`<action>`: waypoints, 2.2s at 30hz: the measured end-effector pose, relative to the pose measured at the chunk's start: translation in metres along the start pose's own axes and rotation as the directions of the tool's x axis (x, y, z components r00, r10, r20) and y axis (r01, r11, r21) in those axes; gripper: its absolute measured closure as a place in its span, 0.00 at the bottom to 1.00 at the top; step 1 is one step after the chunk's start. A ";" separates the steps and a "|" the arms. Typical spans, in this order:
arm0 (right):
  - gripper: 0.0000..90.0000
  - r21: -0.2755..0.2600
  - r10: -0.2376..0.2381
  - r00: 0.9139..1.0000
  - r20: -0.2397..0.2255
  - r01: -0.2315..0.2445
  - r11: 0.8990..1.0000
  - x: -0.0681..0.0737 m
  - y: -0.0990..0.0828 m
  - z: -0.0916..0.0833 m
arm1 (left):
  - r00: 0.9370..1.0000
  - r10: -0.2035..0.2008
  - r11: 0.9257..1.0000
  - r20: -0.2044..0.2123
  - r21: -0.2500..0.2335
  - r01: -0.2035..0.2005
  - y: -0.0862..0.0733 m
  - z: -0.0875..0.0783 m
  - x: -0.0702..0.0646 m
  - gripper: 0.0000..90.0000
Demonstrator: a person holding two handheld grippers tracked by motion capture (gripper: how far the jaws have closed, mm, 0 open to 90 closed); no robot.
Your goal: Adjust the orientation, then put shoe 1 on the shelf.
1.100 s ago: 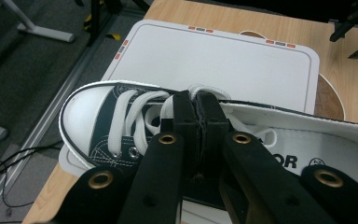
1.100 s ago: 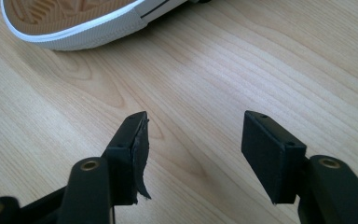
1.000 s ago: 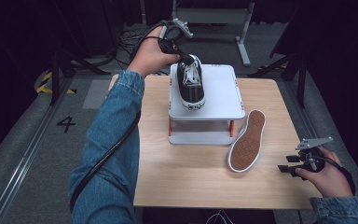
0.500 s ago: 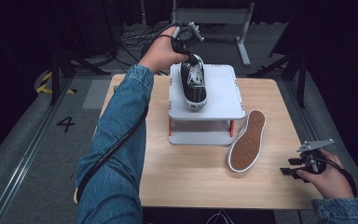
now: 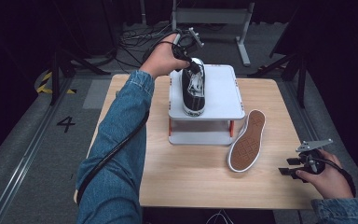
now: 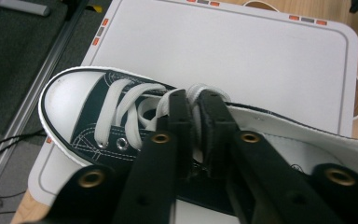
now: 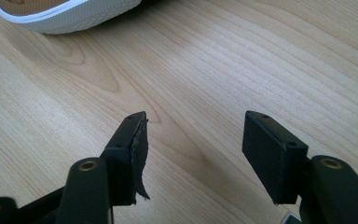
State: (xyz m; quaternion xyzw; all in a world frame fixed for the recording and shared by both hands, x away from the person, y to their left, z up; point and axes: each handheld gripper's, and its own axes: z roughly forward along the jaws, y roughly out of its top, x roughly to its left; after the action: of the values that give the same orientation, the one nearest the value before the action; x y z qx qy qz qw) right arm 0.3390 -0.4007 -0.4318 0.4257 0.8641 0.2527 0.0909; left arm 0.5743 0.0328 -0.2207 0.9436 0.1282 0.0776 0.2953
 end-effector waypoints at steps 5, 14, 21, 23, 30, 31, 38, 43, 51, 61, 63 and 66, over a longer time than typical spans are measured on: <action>0.46 -0.003 0.003 1.000 -0.003 -0.003 1.000 0.000 0.001 0.000 | 0.999 -0.046 0.995 -0.011 -0.086 0.045 -0.003 -0.018 -0.005 0.64; 0.45 -0.092 -0.019 1.000 0.014 0.020 0.996 -0.003 0.011 -0.001 | 0.992 -0.126 0.980 -0.019 -0.160 0.121 -0.047 -0.056 -0.036 0.43; 0.47 -0.150 -0.049 0.999 -0.001 0.048 0.988 -0.001 0.033 -0.001 | 0.983 -0.177 0.963 -0.046 -0.213 0.164 -0.092 -0.083 -0.061 0.40; 0.48 -0.148 -0.041 0.999 -0.011 0.039 0.988 -0.001 0.041 -0.001 | 0.981 -0.187 0.959 -0.046 -0.225 0.172 -0.105 -0.089 -0.068 0.40; 0.75 -0.128 -0.060 0.997 -0.039 0.055 0.990 0.001 0.064 0.005 | 0.968 -0.240 0.949 -0.067 -0.227 0.220 -0.137 -0.096 -0.084 0.39; 0.79 -0.125 -0.071 0.997 -0.036 0.066 0.990 0.002 0.067 0.006 | 0.958 -0.272 0.948 -0.093 -0.200 0.249 -0.143 -0.094 -0.087 0.39; 1.00 -0.113 -0.089 0.996 -0.004 0.088 0.990 0.003 0.083 0.015 | 0.936 -0.321 0.939 -0.142 -0.179 0.295 -0.176 -0.079 -0.099 0.37; 1.00 -0.147 -0.105 0.994 -0.022 0.101 0.984 0.010 0.095 0.017 | 0.924 -0.344 0.933 -0.168 -0.176 0.315 -0.200 -0.067 -0.109 0.36; 0.98 -0.085 -0.119 0.993 0.005 0.119 0.989 0.015 0.100 0.032 | 0.905 -0.392 0.915 -0.167 -0.170 0.365 -0.227 -0.044 -0.125 0.34; 0.94 -0.035 -0.082 0.996 0.019 0.083 0.996 0.007 0.084 0.038 | 0.873 -0.445 0.892 -0.200 -0.186 0.413 -0.244 -0.030 -0.128 0.33; 0.94 -0.031 -0.068 0.997 0.022 0.069 0.997 0.005 0.078 0.041 | 0.870 -0.449 0.891 -0.201 -0.168 0.421 -0.247 -0.028 -0.126 0.33; 0.94 -0.029 -0.030 0.999 0.013 0.031 0.999 -0.002 0.070 0.043 | 0.862 -0.464 0.884 -0.203 -0.172 0.435 -0.250 -0.025 -0.126 0.33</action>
State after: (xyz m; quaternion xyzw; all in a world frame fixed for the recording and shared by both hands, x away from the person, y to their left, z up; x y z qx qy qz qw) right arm 0.4047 -0.3510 -0.4325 0.4126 0.8661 0.2613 0.1064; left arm 0.3997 0.2083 -0.3536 0.8516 0.3747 0.1269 0.3438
